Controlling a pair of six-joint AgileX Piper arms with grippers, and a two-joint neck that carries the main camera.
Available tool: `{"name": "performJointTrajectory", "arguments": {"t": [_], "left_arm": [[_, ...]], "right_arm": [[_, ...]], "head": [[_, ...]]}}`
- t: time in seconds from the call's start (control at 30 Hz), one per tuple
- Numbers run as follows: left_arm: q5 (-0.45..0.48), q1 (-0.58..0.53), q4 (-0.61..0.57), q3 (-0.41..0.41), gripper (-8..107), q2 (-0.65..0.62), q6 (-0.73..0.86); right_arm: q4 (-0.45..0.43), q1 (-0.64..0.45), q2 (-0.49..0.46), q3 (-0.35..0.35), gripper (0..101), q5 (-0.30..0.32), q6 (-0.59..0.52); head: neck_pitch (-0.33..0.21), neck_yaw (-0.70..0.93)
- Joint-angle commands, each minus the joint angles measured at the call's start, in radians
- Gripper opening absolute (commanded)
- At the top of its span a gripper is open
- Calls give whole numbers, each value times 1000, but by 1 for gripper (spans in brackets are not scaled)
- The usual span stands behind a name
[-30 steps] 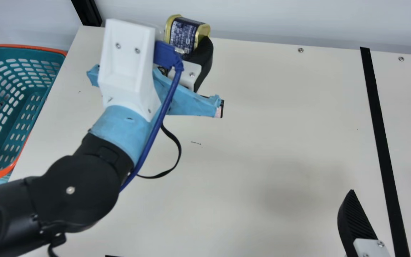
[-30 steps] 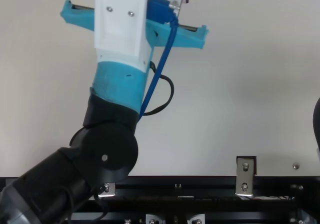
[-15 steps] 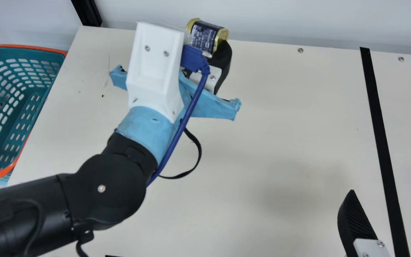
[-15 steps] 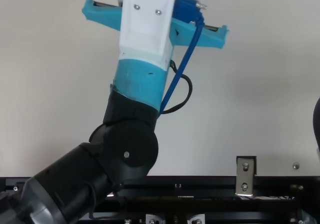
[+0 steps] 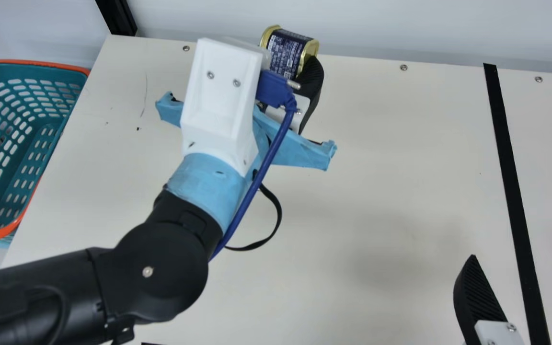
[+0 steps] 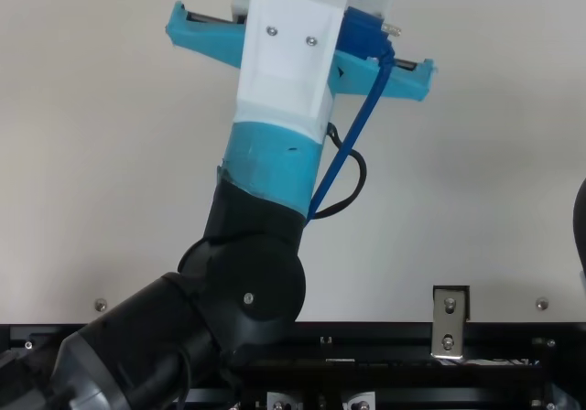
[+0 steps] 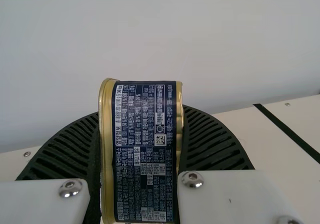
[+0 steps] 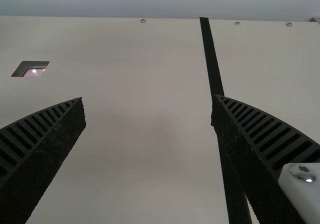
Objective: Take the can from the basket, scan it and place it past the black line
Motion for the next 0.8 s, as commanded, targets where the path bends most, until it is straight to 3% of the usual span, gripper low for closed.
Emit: {"name": "performJointTrajectory", "arguments": {"t": [0.0, 0.77], "left_arm": [[-6, 6, 1, -4, 10, 5, 1], [-43, 55, 1, -93, 10, 109, 1]], "right_arm": [[0, 0, 0, 0, 101, 0, 0], [1, 0, 0, 0, 101, 0, 0]], "head": [[-27, -10], [-27, -10]]}}
